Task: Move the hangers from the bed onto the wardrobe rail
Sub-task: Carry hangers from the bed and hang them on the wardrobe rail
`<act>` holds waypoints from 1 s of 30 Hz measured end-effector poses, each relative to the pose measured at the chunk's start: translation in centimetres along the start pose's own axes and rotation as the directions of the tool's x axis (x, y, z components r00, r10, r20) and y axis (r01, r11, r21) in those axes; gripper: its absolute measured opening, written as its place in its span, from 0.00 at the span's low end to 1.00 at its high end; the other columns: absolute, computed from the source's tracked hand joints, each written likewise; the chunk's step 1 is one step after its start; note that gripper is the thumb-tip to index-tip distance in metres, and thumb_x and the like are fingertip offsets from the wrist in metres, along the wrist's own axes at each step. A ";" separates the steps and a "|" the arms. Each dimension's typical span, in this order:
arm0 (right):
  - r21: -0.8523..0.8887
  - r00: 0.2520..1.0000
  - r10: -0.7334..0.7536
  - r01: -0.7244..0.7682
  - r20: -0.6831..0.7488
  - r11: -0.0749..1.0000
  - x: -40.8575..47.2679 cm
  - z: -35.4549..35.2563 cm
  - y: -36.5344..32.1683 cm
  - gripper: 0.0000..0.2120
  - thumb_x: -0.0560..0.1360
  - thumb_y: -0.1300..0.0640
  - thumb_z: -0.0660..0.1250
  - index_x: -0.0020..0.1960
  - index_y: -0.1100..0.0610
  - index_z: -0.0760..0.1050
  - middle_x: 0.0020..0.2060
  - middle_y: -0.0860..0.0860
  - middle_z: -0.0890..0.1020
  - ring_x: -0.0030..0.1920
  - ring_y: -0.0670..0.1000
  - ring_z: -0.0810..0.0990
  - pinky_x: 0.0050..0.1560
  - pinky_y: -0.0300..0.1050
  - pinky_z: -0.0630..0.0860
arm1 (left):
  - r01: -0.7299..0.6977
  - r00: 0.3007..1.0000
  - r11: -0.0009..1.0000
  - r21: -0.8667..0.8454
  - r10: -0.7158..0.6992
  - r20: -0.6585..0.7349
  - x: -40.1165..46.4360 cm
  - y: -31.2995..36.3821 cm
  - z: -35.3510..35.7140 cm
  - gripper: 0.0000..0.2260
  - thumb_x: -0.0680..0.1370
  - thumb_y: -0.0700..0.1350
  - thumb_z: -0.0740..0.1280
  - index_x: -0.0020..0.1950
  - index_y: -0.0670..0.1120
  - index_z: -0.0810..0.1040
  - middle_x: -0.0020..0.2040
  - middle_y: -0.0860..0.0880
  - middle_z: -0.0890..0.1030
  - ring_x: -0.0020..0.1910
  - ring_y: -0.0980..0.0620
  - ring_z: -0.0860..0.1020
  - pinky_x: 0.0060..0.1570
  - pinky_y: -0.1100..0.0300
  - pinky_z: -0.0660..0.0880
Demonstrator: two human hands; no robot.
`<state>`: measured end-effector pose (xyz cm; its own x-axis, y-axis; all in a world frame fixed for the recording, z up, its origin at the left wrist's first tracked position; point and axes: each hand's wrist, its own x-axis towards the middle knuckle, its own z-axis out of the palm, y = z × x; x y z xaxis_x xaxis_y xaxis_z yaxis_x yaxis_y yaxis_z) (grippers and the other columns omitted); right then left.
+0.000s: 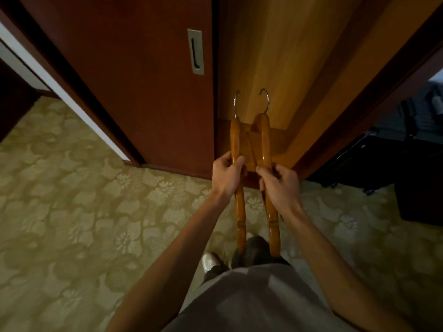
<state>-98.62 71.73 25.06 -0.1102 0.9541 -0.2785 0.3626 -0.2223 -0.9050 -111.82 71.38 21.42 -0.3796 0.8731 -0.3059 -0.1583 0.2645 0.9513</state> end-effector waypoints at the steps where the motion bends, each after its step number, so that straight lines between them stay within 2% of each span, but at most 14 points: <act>1: 0.000 1.000 -0.003 0.003 0.001 1.000 1.1 0.3 -0.6 0.12 0.79 0.54 0.67 0.40 0.60 0.78 0.28 0.49 0.75 0.27 0.44 0.71 0.28 0.32 0.69 | 0.001 1.000 1.000 -0.007 0.000 0.006 1.3 0.5 0.0 0.08 0.77 0.45 0.68 0.40 0.42 0.78 0.35 0.42 0.77 0.35 0.44 0.75 0.40 0.46 0.75; 5: 0.006 1.000 -0.009 0.009 -0.013 1.000 5.9 0.5 -3.3 0.13 0.79 0.51 0.66 0.39 0.57 0.76 0.28 0.48 0.76 0.29 0.44 0.74 0.35 0.37 0.73 | 0.008 1.000 1.000 -0.012 -0.008 0.029 6.7 3.7 1.1 0.09 0.78 0.43 0.67 0.38 0.45 0.77 0.31 0.51 0.75 0.31 0.54 0.73 0.35 0.58 0.72; 8: 0.038 1.000 -0.014 0.015 -0.026 0.999 10.1 -0.1 -5.9 0.14 0.80 0.51 0.66 0.38 0.55 0.75 0.28 0.47 0.75 0.29 0.44 0.73 0.37 0.40 0.72 | -0.015 0.999 1.000 -0.001 0.015 0.046 11.3 6.4 2.4 0.10 0.77 0.43 0.68 0.35 0.46 0.76 0.29 0.52 0.75 0.31 0.51 0.71 0.36 0.54 0.70; 11: 0.051 0.998 -0.036 0.038 -0.046 0.998 14.7 -0.8 -9.1 0.14 0.80 0.49 0.65 0.39 0.55 0.76 0.29 0.47 0.75 0.31 0.45 0.73 0.38 0.42 0.72 | -0.052 0.996 0.999 -0.008 0.052 0.067 15.7 10.1 3.7 0.07 0.78 0.45 0.68 0.42 0.43 0.79 0.33 0.49 0.76 0.33 0.49 0.74 0.37 0.54 0.73; 15: 0.051 0.991 -0.112 0.116 -0.080 0.992 20.5 -2.3 -13.9 0.13 0.80 0.50 0.66 0.39 0.54 0.76 0.31 0.48 0.76 0.33 0.45 0.75 0.39 0.40 0.71 | -0.141 0.987 0.990 0.001 0.141 0.083 20.9 15.8 5.9 0.08 0.80 0.47 0.67 0.47 0.42 0.79 0.34 0.51 0.76 0.31 0.57 0.75 0.35 0.63 0.74; 21: 0.039 0.964 -0.240 0.246 -0.116 0.969 26.7 -5.4 -22.7 0.11 0.80 0.48 0.65 0.45 0.54 0.80 0.33 0.47 0.79 0.36 0.43 0.78 0.38 0.37 0.68 | -0.320 0.944 0.947 0.001 0.319 0.087 25.7 26.2 8.9 0.10 0.80 0.50 0.66 0.46 0.44 0.80 0.35 0.51 0.77 0.34 0.55 0.76 0.38 0.61 0.74; 24: 0.047 0.937 -0.327 0.335 -0.124 0.941 29.0 -6.5 -27.4 0.11 0.80 0.48 0.65 0.44 0.52 0.80 0.33 0.46 0.80 0.34 0.38 0.78 0.40 0.37 0.68 | -0.413 0.907 0.910 -0.012 0.413 0.087 27.2 31.6 9.3 0.11 0.80 0.50 0.65 0.45 0.43 0.80 0.37 0.47 0.77 0.38 0.49 0.76 0.45 0.52 0.74; 27: 0.077 0.916 -0.383 0.393 -0.120 0.916 30.6 -6.8 -31.4 0.11 0.80 0.47 0.65 0.43 0.51 0.80 0.34 0.45 0.80 0.32 0.34 0.77 0.36 0.34 0.68 | -0.461 0.884 0.886 -0.052 0.463 0.056 28.4 36.1 9.2 0.12 0.78 0.53 0.66 0.44 0.45 0.80 0.38 0.47 0.80 0.43 0.39 0.81 0.52 0.44 0.78; 30: 0.169 0.911 -0.400 0.411 -0.100 0.896 31.7 -6.0 -34.3 0.10 0.80 0.46 0.65 0.48 0.49 0.81 0.38 0.43 0.83 0.38 0.38 0.81 0.36 0.34 0.71 | -0.487 0.869 0.867 -0.109 0.493 0.040 29.6 39.7 8.7 0.09 0.79 0.49 0.66 0.47 0.45 0.80 0.37 0.49 0.80 0.38 0.49 0.81 0.47 0.52 0.77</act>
<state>-108.95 110.82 49.19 -0.1530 0.9782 0.1401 0.1228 0.1595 -0.9795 -121.39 111.26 50.46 -0.3714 0.9056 0.2049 -0.0517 -0.2405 0.9693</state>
